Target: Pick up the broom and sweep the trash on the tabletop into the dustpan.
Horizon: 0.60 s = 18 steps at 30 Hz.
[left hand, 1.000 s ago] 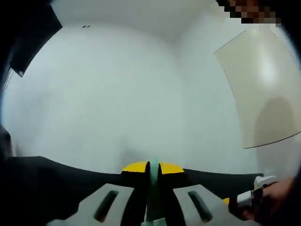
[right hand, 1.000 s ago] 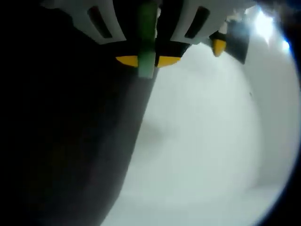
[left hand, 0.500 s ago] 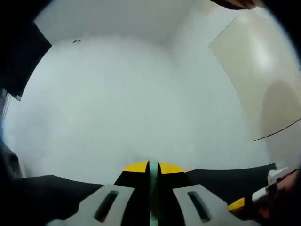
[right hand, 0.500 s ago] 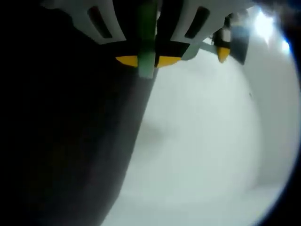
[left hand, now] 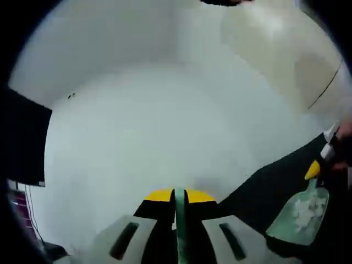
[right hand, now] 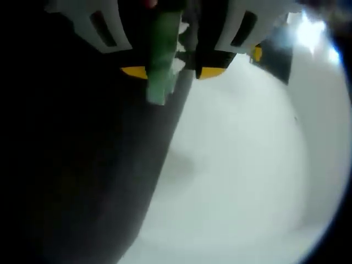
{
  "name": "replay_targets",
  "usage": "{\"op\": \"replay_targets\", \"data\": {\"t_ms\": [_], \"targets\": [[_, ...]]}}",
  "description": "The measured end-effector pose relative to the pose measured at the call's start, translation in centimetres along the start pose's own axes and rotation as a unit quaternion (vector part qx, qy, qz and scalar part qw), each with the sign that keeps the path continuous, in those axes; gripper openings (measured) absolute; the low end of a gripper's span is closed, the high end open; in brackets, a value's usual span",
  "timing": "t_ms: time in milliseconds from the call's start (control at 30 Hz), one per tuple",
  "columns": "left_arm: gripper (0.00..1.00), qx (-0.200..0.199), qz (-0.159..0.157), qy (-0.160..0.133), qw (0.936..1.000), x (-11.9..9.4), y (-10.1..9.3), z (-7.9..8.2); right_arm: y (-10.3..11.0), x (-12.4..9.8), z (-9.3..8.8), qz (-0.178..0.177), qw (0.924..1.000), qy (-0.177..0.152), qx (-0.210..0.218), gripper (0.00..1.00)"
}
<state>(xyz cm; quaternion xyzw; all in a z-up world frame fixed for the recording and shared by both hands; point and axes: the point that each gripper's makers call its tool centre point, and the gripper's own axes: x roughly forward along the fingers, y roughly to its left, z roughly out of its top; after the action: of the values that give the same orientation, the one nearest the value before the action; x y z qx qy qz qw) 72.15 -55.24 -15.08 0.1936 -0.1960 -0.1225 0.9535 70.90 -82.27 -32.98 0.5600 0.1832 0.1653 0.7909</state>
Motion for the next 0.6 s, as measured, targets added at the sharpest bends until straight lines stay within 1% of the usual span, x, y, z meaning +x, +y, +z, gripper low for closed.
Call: {"op": "replay_targets", "data": {"t_ms": [67,133,167,200,300,333,367,400,433,467,533,567,600], "targets": [[0.05,-0.022,0.004,0.006,0.9997,-0.4,0.7,-1.0,-0.2,0.1,0.1,-0.004,1.0000,-0.003,0.007,0.32],[0.06,-0.013,0.014,0.010,0.9998,-0.7,1.4,-1.8,-0.3,0.4,0.2,-0.008,0.9999,-0.006,0.012,0.29],[0.06,-0.015,0.006,0.013,0.9998,-0.7,1.2,-2.2,-0.4,0.5,0.2,-0.010,0.9998,-0.008,0.015,0.28],[0.05,-0.026,-0.012,0.019,0.9994,-0.6,0.6,-2.6,-0.5,0.7,0.2,-0.013,0.9997,-0.010,0.017,0.26],[0.05,-0.041,-0.041,0.030,0.9979,-0.1,-0.7,-3.2,-0.9,1.3,0.0,-0.018,0.9996,-0.011,0.021,0.17],[0.05,-0.069,-0.047,0.026,0.9961,0.1,-1.1,-3.1,-0.8,1.6,-0.3,-0.012,0.9994,-0.004,0.032,0.13],[0.05,-0.100,-0.054,0.019,0.9933,0.3,-1.4,-2.9,-0.4,1.7,-0.6,-0.002,0.9986,0.001,0.052,0.13],[0.05,-0.138,-0.065,0.026,0.9880,0.6,-2.0,-3.2,-0.2,2.0,-0.8,0.009,0.9979,0.008,0.063,0.12],[0.05,-0.147,-0.068,0.036,0.9862,0.8,-2.3,-3.6,-0.3,2.3,-0.9,0.006,0.9984,0.010,0.056,0.12],[0.06,-0.160,-0.070,0.031,0.9842,1.1,-2.7,-3.4,-0.2,2.5,-0.7,0.009,0.9984,0.012,0.055,0.12],[0.07,-0.156,-0.071,0.032,0.9847,1.7,-3.4,-3.3,-0.1,2.7,-0.6,0.013,0.9982,0.014,0.056,0.12],[0.07,-0.160,-0.077,0.038,0.9835,2.0,-4.0,-3.5,0.0,2.7,-0.4,0.014,0.9982,0.015,0.056,0.12],[0.08,-0.183,-0.087,0.044,0.9782,2.1,-4.8,-3.6,0.0,2.7,-0.3,0.014,0.9982,0.014,0.056,0.12]]}}
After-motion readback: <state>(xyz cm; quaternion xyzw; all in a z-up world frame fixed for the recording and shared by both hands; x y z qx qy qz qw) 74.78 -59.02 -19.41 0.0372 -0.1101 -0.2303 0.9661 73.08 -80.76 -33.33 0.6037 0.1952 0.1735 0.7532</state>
